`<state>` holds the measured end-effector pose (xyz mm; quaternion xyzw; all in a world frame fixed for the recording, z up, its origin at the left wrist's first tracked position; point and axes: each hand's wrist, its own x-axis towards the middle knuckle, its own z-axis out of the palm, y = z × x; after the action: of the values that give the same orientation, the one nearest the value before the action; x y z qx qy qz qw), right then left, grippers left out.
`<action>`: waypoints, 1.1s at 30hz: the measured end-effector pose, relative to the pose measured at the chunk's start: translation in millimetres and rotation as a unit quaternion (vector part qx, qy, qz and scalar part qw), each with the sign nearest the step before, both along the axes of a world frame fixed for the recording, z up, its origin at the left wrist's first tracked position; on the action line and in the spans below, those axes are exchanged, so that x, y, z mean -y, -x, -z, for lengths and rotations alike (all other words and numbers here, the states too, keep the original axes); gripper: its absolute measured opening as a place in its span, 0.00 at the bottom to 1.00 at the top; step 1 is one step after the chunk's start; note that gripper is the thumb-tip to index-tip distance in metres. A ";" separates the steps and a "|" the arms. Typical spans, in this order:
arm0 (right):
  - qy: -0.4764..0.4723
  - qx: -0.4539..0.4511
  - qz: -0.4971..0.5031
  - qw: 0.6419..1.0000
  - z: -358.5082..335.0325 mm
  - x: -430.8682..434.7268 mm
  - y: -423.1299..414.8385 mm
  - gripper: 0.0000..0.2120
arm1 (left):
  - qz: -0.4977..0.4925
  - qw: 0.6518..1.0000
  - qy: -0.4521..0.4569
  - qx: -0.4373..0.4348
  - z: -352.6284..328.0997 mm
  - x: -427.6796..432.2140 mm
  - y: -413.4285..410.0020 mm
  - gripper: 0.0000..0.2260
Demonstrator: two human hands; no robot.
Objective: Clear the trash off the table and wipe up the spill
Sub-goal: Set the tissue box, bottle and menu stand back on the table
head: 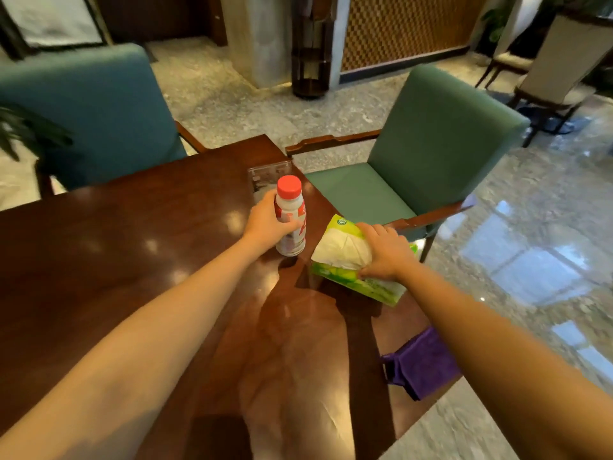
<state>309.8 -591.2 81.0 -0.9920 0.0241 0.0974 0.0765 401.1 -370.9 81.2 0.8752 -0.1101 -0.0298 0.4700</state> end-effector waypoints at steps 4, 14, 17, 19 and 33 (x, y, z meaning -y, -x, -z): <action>-0.002 0.020 -0.069 0.997 -17.0 -36.0 10.5 0.48 | -0.057 0.998 -0.033 0.019 -24.1 -57.3 44.2 0.29; -0.014 0.014 -0.270 0.963 -44.9 -180.7 36.6 0.51 | -0.264 0.963 -0.044 0.019 -53.2 -221.3 180.9 0.29; -0.026 0.015 -0.315 0.949 -51.3 -230.1 40.0 0.50 | -0.321 0.946 -0.041 0.016 -54.5 -269.1 213.0 0.29; -0.033 0.018 -0.326 0.945 -52.4 -252.9 38.5 0.49 | -0.342 0.939 -0.039 0.005 -52.4 -290.7 225.5 0.29; 0.029 -0.006 -0.428 0.903 7.0 -445.0 -2.6 0.51 | -0.415 0.909 -0.010 -0.045 -0.2 -466.0 236.5 0.28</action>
<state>312.4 -146.3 73.9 -0.9078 -0.3999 0.1263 -0.0012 164.6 95.0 81.4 0.8441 0.2846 0.1278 0.4360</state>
